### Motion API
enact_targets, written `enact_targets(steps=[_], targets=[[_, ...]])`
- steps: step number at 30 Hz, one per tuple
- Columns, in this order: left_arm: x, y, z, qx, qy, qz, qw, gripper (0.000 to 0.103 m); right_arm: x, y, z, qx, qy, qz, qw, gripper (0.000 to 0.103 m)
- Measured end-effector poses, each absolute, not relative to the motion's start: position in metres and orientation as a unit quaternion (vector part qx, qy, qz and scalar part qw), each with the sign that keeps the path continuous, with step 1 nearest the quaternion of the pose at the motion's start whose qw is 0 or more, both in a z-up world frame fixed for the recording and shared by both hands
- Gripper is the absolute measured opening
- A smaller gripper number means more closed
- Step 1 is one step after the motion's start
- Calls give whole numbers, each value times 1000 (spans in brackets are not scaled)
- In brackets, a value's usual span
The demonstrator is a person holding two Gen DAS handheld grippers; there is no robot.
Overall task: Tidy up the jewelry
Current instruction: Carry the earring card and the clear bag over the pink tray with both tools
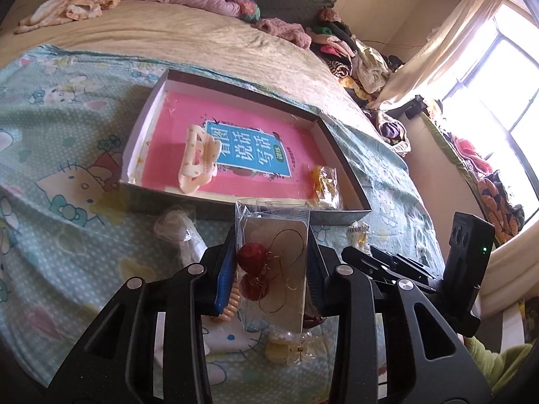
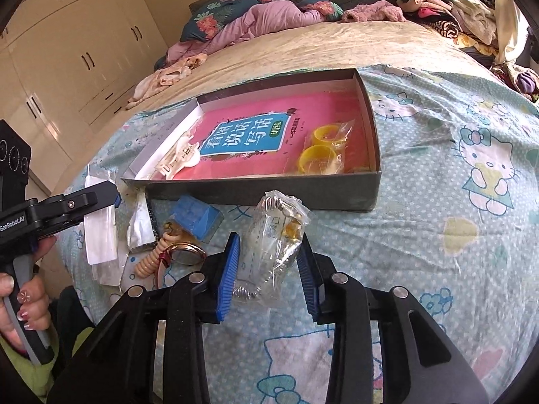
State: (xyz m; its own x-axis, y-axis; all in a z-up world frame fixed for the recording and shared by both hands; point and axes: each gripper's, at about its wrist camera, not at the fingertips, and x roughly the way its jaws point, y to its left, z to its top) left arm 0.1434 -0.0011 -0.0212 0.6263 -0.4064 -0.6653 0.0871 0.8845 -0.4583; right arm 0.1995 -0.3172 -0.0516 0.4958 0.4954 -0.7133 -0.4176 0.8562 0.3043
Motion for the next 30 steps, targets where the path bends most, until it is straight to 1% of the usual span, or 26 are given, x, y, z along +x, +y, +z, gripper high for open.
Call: enact_targets(steps=[16,30], targets=[[136,46,-4,-209,371,-90,900,28,198,-280,-16,28,389,311,867,33],[162,71,2,-216,358,-58,907,28,221,-268,5,29,358,318,877,33]])
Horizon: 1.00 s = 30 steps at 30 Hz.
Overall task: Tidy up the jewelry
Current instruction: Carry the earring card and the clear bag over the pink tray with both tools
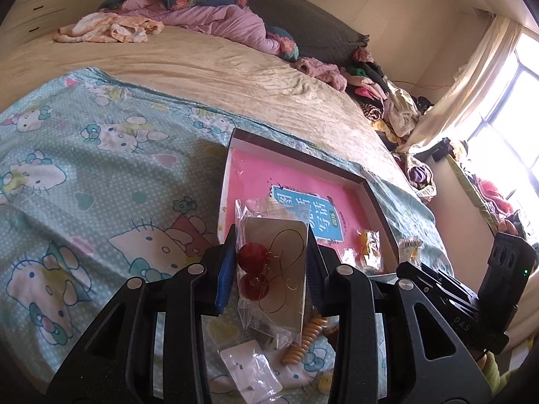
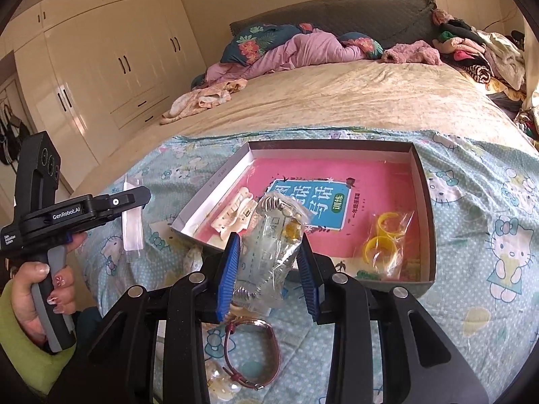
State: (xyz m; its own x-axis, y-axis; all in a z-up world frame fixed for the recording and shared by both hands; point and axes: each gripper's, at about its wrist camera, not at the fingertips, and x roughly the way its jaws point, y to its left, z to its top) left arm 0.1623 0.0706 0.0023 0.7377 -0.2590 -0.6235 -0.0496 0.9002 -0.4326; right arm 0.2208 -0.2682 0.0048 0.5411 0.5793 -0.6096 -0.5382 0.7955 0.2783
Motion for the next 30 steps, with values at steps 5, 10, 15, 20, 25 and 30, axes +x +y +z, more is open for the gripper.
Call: enact_targets(steps=[5,10,15,20,25,30], targets=[[178,77,3,-216,358,-48,907,28,233,-275,9,33,351,308,884,33],[192,79,1,-214,361,-43,907,28,243,-281,10,35,346,294,890,33],[207,73,0,-199,365,-44,908,28,252,-288,11,40,345,284,894,33],[225,65,-1,-179,374,-48,909,28,262,-295,11,44,345,274,897,33],[245,55,-5,-154,388,-52,907,28,269,-302,8,51,346,260,900,33],[259,44,-14,-126,401,-49,906,28,276,-309,6,54,348,249,902,33]])
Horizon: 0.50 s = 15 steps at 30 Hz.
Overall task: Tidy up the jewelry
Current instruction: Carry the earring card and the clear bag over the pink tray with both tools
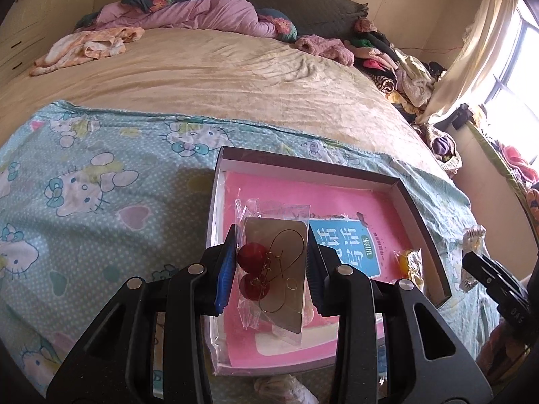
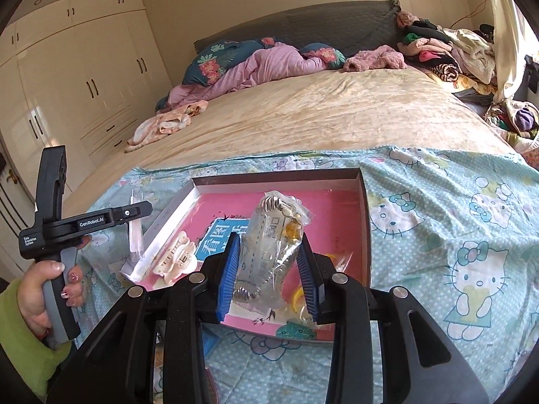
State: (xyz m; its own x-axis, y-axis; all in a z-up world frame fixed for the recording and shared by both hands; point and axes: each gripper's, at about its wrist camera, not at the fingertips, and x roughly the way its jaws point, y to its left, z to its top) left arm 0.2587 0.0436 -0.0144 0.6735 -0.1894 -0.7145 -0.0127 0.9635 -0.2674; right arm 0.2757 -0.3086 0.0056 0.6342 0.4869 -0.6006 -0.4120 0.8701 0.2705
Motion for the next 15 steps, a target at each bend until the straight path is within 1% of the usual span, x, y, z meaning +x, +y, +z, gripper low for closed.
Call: enact_targets(steps=[8,15], targets=[[263,27,-34,-68,419,-34,905,28,283,-315,-4,57,357,238,902,33],[266,30,-44,-69,430,-27,900,28,288,-317,-15,56,369,225,900,33]])
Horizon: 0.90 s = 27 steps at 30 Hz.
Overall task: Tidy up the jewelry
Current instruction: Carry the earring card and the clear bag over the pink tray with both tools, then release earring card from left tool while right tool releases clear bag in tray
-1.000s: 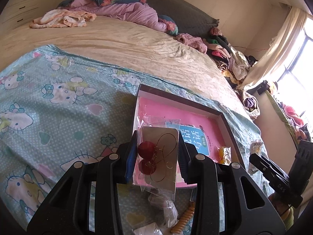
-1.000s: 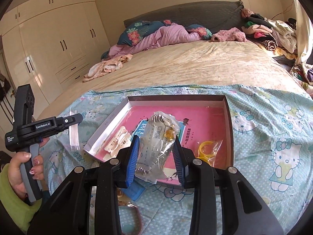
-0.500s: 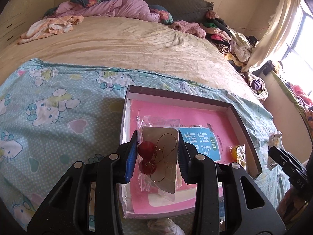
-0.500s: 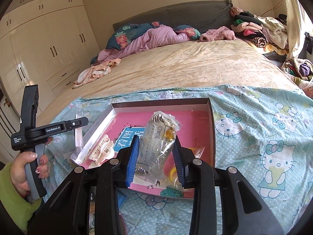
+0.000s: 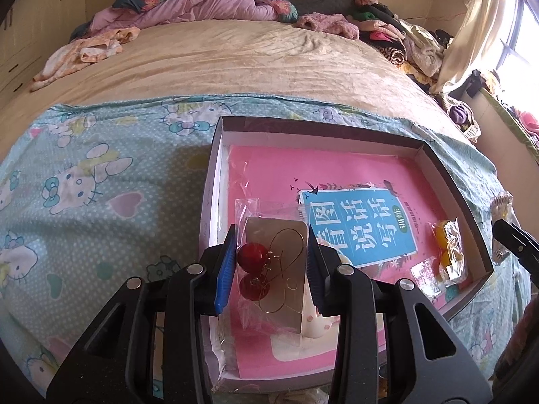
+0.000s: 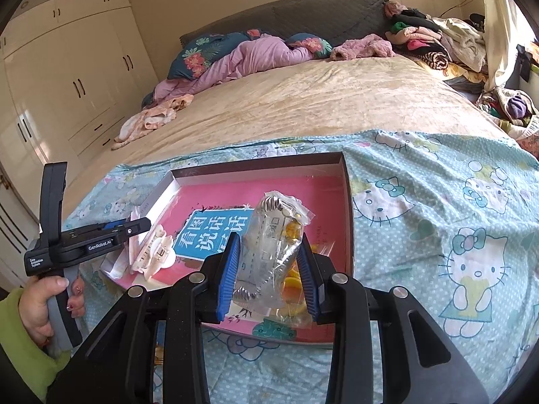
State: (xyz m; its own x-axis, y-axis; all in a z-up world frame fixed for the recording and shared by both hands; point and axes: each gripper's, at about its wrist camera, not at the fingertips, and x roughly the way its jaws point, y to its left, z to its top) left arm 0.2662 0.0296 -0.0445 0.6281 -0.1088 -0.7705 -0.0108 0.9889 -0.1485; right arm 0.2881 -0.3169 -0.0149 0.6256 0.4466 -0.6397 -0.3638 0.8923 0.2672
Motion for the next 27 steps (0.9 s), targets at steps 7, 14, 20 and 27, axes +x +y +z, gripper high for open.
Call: enact_targets(steps=[7,14,20,27], targets=[[268,20,-51,-73,439,-39,894,29,294,-321,-24,51,381,206,900,33],[269,15,-55,-97,444,-56,889,28,298,-321,-35,31,392,191,899,33],[266,11,-57,-105,443,-68,888,28,303,-319,-47,18,404,181,897,33],[263,16,-54,-106,438,-58,891,28,303,-317,-52,7,402,178,898,33]])
